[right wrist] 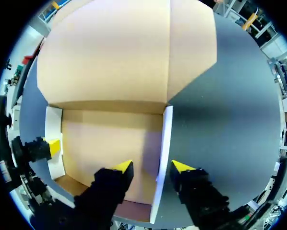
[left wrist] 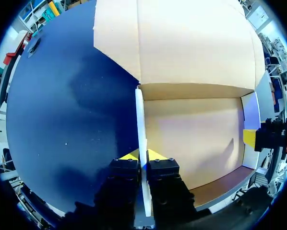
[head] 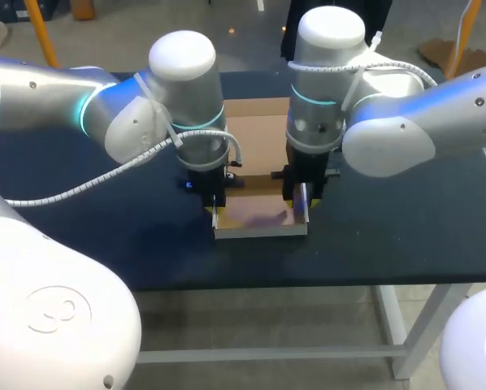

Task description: Assemble the packaging by folding the flat box into shape, placing the metal phone stand inside, and closing the box properly

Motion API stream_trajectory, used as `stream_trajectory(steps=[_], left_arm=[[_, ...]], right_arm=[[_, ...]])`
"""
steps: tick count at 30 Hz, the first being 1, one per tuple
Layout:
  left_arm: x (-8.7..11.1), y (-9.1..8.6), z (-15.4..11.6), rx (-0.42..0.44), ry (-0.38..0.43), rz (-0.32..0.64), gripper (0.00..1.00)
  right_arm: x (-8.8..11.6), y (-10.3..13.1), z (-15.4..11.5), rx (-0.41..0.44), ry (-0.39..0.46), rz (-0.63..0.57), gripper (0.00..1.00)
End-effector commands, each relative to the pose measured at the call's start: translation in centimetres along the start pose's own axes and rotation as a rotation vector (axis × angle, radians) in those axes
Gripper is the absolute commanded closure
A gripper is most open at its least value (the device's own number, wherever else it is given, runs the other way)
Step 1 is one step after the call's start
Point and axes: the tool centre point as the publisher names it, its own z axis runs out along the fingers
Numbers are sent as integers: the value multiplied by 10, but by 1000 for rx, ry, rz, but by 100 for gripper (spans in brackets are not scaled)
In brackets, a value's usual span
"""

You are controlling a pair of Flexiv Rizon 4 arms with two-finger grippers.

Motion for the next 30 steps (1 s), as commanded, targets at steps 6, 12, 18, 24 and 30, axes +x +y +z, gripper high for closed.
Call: stream_trajectory(steps=[6,12,18,24,30], left_arm=[[1,3,4,15,-139,-5,100],[1,4,4,18,-143,-7,100],[1,4,3,23,-147,-8,100],[1,5,2,25,-150,-8,100],[-1,5,0,30,-145,-14,100]], right_arm=[[-22,-16,-28,-86,127,-108,0],[-31,-24,-45,-141,184,-228,0],[-41,-32,-61,-180,289,-354,0],[-48,-36,-70,-183,342,-480,0],[-48,-36,-70,-183,342,-480,0]])
